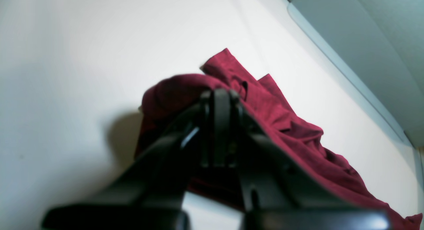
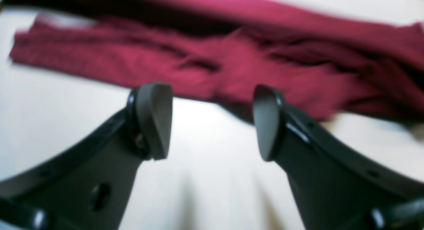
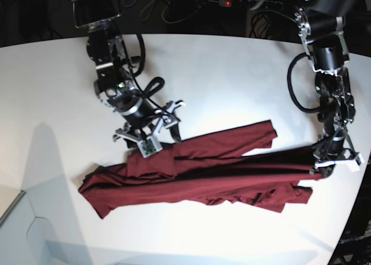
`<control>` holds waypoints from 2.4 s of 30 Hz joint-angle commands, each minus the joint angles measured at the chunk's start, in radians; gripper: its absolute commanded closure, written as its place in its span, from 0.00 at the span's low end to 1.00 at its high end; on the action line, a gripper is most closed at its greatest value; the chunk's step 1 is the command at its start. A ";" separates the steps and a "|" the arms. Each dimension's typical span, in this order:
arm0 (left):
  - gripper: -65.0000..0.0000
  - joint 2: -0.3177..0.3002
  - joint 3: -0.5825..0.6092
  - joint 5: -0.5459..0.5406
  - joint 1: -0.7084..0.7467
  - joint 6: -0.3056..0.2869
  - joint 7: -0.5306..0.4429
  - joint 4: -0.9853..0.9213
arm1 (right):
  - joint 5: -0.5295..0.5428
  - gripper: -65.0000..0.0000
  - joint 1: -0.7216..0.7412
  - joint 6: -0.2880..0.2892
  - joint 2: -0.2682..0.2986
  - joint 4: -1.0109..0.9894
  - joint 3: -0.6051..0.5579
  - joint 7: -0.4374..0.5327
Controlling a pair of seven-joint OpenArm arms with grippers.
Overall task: Layout the t-shirt on the table in an organized manner, then fold the t-shirt properly
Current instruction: 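Release the right gripper and move it to grasp another shirt edge, then drag the grasped shirt edge with the right gripper away from the left gripper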
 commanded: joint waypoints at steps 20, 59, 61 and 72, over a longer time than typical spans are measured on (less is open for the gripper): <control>0.99 -0.016 -0.003 -0.002 0.000 -0.010 -0.027 0.020 | 0.008 0.41 0.284 -0.006 -0.076 -0.385 -0.103 0.036; 0.99 -0.015 -0.002 -0.010 -0.008 -0.010 -0.028 0.020 | 0.007 1.00 -0.074 -0.006 -0.142 -0.164 -0.424 0.075; 0.99 -0.015 -0.003 -0.010 -0.006 -0.010 -0.028 0.020 | 0.007 1.00 -0.086 -0.006 -0.166 -0.164 -0.433 0.075; 0.99 -0.016 -0.003 -0.010 -0.006 -0.010 -0.028 0.020 | 0.007 0.73 -0.100 -0.006 -0.162 -0.143 -0.567 0.076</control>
